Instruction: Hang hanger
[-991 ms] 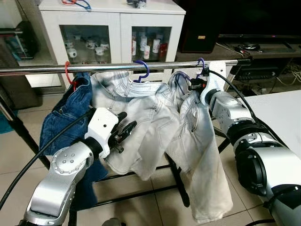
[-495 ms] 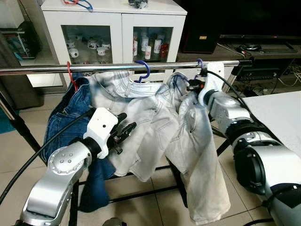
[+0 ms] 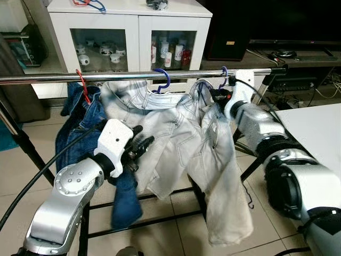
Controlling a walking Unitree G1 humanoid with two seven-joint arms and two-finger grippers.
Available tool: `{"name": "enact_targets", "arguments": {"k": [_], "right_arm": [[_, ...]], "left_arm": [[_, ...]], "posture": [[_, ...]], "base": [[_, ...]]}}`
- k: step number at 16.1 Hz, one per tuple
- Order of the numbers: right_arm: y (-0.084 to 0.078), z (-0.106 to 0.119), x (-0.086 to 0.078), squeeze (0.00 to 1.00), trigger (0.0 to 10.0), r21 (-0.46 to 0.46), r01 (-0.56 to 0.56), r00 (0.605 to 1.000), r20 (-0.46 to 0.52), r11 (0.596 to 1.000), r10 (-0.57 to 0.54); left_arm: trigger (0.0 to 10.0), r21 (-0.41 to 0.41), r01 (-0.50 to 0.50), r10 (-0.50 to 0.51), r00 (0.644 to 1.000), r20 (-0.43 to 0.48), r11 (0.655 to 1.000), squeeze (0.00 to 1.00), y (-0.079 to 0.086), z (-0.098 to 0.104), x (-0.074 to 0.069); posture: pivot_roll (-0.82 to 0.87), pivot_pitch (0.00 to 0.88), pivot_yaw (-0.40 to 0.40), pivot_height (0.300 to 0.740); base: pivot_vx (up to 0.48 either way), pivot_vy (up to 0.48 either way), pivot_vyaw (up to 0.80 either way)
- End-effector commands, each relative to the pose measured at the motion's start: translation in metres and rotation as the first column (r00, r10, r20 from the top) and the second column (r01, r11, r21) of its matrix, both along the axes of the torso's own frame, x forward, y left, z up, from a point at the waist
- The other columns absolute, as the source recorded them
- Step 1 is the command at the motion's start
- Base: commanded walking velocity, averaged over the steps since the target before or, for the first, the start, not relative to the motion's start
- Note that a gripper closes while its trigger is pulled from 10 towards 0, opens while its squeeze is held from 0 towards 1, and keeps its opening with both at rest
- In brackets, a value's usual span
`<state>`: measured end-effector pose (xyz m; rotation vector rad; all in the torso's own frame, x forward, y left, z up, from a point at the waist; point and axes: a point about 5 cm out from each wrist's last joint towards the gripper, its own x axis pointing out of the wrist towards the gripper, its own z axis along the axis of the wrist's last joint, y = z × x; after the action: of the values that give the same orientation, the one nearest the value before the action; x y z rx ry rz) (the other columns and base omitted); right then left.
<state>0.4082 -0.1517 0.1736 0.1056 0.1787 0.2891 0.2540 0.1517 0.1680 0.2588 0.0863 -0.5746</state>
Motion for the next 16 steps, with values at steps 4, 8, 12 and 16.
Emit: {"name": "enact_targets", "arguments": {"k": [4, 8, 12, 16], "right_arm": [[-0.011, 0.024, -0.004, 1.0, 10.0, 0.049, -0.201, 0.974, 0.117, 0.978, 0.195], [-0.02, 0.018, -0.031, 1.0, 10.0, 0.045, -0.302, 0.946, 0.133, 0.952, 0.294], [-0.015, 0.021, -0.092, 1.0, 10.0, 0.031, -0.379, 0.897, 0.258, 0.925, 0.359], [0.005, 0.019, -0.131, 1.0, 10.0, 0.068, -0.404, 0.892, 0.249, 0.912, 0.376]], "left_arm": [[10.0, -0.051, -0.076, 0.075, 0.997, -0.013, 0.996, 0.0, 0.004, 0.0, 0.008], [10.0, -0.098, -0.112, 0.113, 0.994, 0.003, 0.989, 0.0, 0.004, 0.003, 0.008], [10.0, -0.153, -0.151, 0.155, 0.988, 0.017, 0.977, 0.0, 0.003, 0.003, -0.008], [10.0, -0.172, -0.231, 0.244, 0.968, 0.058, 0.958, 0.0, 0.007, 0.01, -0.013]], "posture": [[0.14, 0.0, -0.063, 0.74], [0.11, 0.0, -0.061, 0.74], [0.1, 0.0, -0.069, 0.74], [0.11, 0.0, -0.089, 0.74]], "base": [[0.0, 0.0, 0.0], [0.0, 0.0, 0.0], [0.0, 0.0, 0.0], [0.0, 0.0, 0.12]]}}
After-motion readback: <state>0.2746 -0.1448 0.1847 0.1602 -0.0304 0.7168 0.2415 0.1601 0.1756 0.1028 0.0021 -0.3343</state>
